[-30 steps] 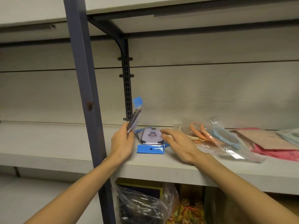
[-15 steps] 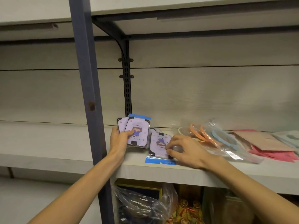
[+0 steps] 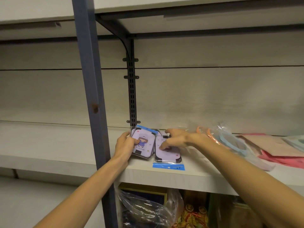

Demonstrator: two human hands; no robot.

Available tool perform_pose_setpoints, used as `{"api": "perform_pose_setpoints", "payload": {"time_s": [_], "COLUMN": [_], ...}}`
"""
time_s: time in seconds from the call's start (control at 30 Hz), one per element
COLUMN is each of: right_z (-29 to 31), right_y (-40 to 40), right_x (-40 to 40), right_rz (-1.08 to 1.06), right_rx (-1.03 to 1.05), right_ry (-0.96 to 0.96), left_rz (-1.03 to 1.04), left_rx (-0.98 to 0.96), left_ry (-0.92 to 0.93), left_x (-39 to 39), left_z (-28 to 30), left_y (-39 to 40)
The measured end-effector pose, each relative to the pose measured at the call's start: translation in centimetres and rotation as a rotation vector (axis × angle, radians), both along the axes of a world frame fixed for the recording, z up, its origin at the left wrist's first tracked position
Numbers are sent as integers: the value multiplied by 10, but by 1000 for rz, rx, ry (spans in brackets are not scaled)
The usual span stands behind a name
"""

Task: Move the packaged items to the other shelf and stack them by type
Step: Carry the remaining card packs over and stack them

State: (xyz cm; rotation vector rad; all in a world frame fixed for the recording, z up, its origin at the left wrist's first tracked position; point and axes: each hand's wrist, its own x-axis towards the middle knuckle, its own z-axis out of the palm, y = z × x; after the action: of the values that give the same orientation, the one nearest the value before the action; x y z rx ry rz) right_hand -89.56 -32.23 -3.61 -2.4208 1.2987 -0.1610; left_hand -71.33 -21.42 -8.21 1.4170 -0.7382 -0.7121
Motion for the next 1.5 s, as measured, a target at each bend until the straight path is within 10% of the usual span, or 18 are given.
{"api": "perform_pose_setpoints", "payload": {"time_s": [0.17, 0.97, 1.2, 1.5], "right_z": [6, -11, -44, -47], "right_y": [-7, 24, 49, 61], "right_x": [-8, -58, 4, 13], "right_rz": [-11, -363, -389, -340], "right_rx": [-139, 513, 297, -257], "right_ry": [-234, -1439, -1376, -603], "left_rz": [8, -22, -3, 29], "left_rx": [-74, 33, 36, -8], "left_ry": [-26, -347, -291, -204], "left_x": [-1, -9, -8, 0], "left_z": [-3, -1, -1, -7], "left_y": [0, 6, 9, -1]}}
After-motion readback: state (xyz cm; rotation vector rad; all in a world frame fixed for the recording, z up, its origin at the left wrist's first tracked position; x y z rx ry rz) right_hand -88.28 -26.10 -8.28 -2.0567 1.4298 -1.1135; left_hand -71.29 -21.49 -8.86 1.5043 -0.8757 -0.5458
